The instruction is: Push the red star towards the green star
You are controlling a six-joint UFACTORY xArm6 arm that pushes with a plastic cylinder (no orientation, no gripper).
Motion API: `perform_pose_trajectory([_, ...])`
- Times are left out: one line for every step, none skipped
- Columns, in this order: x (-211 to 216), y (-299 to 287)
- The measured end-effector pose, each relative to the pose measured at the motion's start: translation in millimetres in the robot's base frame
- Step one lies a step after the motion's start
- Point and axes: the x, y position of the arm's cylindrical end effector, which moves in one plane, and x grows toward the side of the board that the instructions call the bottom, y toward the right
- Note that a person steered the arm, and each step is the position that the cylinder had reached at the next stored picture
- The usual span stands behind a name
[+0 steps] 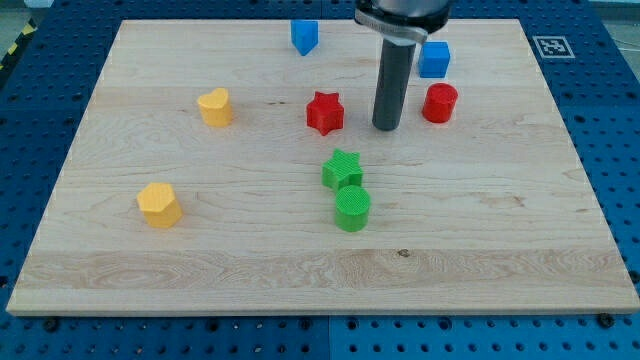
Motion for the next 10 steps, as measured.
perform_pose_trajectory([-42, -9])
perform_pose_trajectory([-61, -43])
perform_pose_trajectory([-56, -74])
perform_pose_trajectory([-38, -77])
perform_pose_trajectory([-25, -78])
perform_pose_trajectory([-22, -79])
perform_pose_trajectory([-2, -79])
perform_pose_trajectory([1, -79])
perform_pose_trajectory([14, -79])
perform_pose_trajectory([16, -79])
